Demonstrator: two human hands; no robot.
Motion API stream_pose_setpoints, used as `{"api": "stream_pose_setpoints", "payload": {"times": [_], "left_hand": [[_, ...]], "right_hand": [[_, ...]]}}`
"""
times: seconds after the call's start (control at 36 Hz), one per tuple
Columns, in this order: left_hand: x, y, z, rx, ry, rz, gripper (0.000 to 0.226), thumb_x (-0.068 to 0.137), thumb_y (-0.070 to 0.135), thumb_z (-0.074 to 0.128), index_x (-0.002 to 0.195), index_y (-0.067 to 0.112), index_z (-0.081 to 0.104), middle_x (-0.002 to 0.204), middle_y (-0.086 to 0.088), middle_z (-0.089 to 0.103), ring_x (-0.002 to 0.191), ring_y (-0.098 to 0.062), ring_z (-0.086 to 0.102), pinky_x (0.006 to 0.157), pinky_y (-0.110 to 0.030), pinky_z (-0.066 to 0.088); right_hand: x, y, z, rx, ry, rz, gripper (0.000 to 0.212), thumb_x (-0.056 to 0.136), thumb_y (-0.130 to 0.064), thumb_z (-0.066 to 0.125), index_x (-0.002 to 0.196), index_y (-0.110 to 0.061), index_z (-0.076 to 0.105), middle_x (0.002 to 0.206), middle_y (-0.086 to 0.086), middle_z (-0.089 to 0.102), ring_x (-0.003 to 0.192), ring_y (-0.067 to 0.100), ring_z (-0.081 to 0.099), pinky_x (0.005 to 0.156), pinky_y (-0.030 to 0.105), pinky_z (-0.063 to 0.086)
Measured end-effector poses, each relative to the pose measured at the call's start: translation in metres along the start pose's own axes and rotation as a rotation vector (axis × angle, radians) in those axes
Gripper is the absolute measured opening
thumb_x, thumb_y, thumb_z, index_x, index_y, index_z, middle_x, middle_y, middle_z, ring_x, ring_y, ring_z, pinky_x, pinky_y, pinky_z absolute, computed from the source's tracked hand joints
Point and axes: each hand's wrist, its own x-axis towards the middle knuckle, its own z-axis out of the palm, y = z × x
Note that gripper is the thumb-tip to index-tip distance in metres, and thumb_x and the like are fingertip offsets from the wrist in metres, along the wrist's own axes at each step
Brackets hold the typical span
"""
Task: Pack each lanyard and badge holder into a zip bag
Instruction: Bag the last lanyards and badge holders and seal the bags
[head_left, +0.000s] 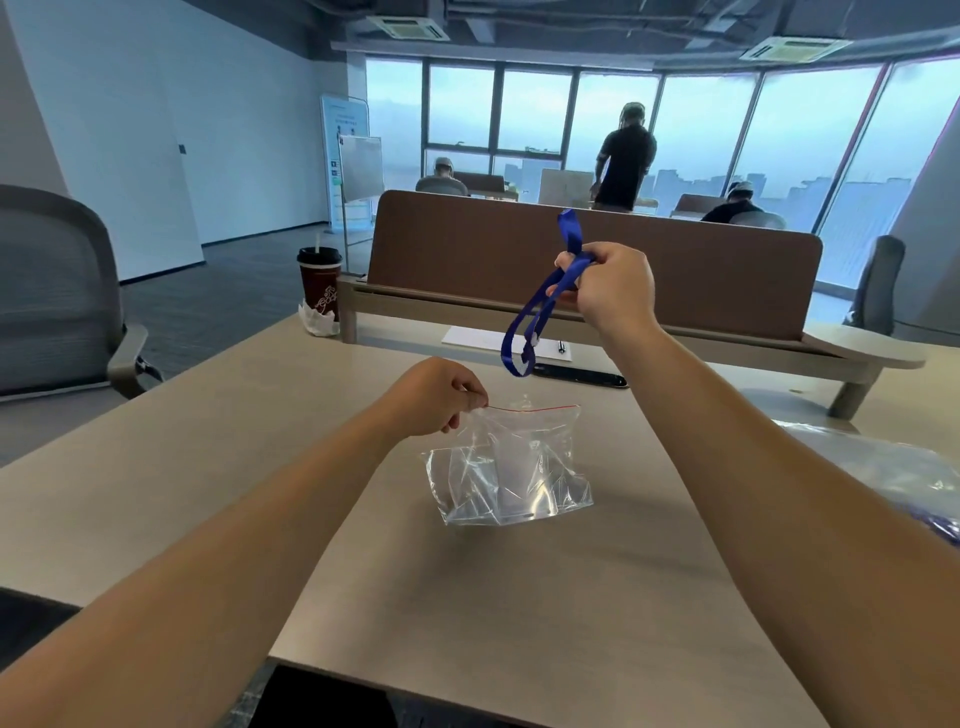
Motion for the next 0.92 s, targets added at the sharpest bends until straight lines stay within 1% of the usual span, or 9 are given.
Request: {"api": "stream_pose_setpoints", "payload": {"times": [0.11, 0.22, 0.33, 0.44, 0.5, 0.56, 0.67, 0.83, 0.92], "left_hand": [[0.000, 0.000, 0.000, -0.013, 0.032, -0.009, 0.020, 0.095, 0.021, 0.063, 0.111, 0.014, 0.073, 0.075, 0.003, 0.067, 0.057, -0.011, 0.059, 0.051, -0.013, 0.045], [0.001, -0.003, 0.001, -0.019, 0.049, -0.020, 0.019, 0.095, 0.020, 0.063, 0.109, 0.014, 0.074, 0.076, 0.001, 0.068, 0.056, -0.012, 0.059, 0.052, -0.014, 0.046], [0.002, -0.005, 0.004, -0.015, 0.051, -0.020, 0.017, 0.095, 0.020, 0.063, 0.108, 0.016, 0.074, 0.076, 0.001, 0.069, 0.058, -0.012, 0.060, 0.053, -0.015, 0.046], [0.004, -0.005, 0.004, -0.020, 0.053, -0.015, 0.017, 0.096, 0.021, 0.062, 0.107, 0.016, 0.074, 0.075, 0.002, 0.068, 0.057, -0.012, 0.061, 0.054, -0.014, 0.048], [0.004, -0.006, 0.004, -0.030, 0.052, -0.015, 0.017, 0.096, 0.020, 0.062, 0.106, 0.016, 0.075, 0.073, 0.003, 0.068, 0.055, -0.012, 0.060, 0.053, -0.014, 0.048], [0.004, -0.007, 0.004, -0.035, 0.053, -0.018, 0.016, 0.096, 0.021, 0.062, 0.105, 0.016, 0.075, 0.072, 0.002, 0.069, 0.055, -0.012, 0.060, 0.053, -0.014, 0.048], [0.004, -0.009, 0.005, -0.043, 0.048, -0.025, 0.016, 0.095, 0.022, 0.063, 0.105, 0.017, 0.075, 0.073, 0.002, 0.069, 0.056, -0.012, 0.061, 0.054, -0.015, 0.049], [0.004, -0.009, 0.006, -0.050, 0.038, -0.028, 0.016, 0.095, 0.021, 0.064, 0.105, 0.016, 0.075, 0.076, 0.000, 0.071, 0.060, -0.015, 0.063, 0.057, -0.018, 0.052], [0.004, -0.008, 0.005, -0.060, 0.033, -0.028, 0.015, 0.095, 0.020, 0.063, 0.105, 0.016, 0.074, 0.073, 0.001, 0.069, 0.059, -0.013, 0.061, 0.054, -0.016, 0.047]], "right_hand": [[-0.003, 0.010, 0.002, -0.007, -0.028, 0.056, 0.018, 0.099, -0.014, 0.061, 0.083, -0.022, 0.065, 0.085, 0.001, 0.071, 0.069, 0.014, 0.071, 0.065, 0.025, 0.061], [-0.006, 0.013, 0.004, -0.027, -0.074, 0.127, 0.015, 0.098, -0.010, 0.061, 0.085, -0.017, 0.064, 0.090, 0.007, 0.071, 0.069, 0.017, 0.071, 0.065, 0.026, 0.062], [-0.005, 0.019, 0.005, -0.077, -0.121, 0.216, 0.024, 0.095, -0.003, 0.063, 0.075, -0.018, 0.062, 0.086, 0.012, 0.071, 0.075, 0.028, 0.074, 0.075, 0.040, 0.063], [-0.001, 0.023, 0.005, -0.122, -0.119, 0.329, 0.006, 0.094, -0.007, 0.065, 0.089, -0.008, 0.065, 0.088, 0.018, 0.072, 0.075, 0.029, 0.075, 0.081, 0.039, 0.062], [0.000, 0.025, 0.006, -0.111, -0.127, 0.390, 0.009, 0.095, -0.009, 0.064, 0.101, -0.003, 0.065, 0.091, 0.020, 0.073, 0.076, 0.029, 0.075, 0.084, 0.038, 0.061], [0.001, 0.025, 0.006, -0.075, -0.119, 0.425, 0.007, 0.097, -0.010, 0.062, 0.094, -0.004, 0.061, 0.089, 0.019, 0.071, 0.078, 0.028, 0.074, 0.086, 0.037, 0.061], [0.002, 0.019, 0.003, 0.030, -0.073, 0.432, 0.007, 0.099, -0.005, 0.055, 0.104, -0.003, 0.060, 0.084, 0.018, 0.068, 0.062, 0.023, 0.068, 0.082, 0.036, 0.062], [0.002, 0.008, -0.001, 0.035, -0.062, 0.304, 0.017, 0.098, 0.001, 0.054, 0.109, -0.004, 0.065, 0.096, 0.018, 0.071, 0.063, 0.025, 0.071, 0.075, 0.039, 0.063], [0.002, 0.004, -0.003, 0.055, -0.060, 0.284, 0.020, 0.097, 0.005, 0.052, 0.111, -0.001, 0.065, 0.087, 0.018, 0.070, 0.048, 0.020, 0.068, 0.059, 0.030, 0.062]]}}
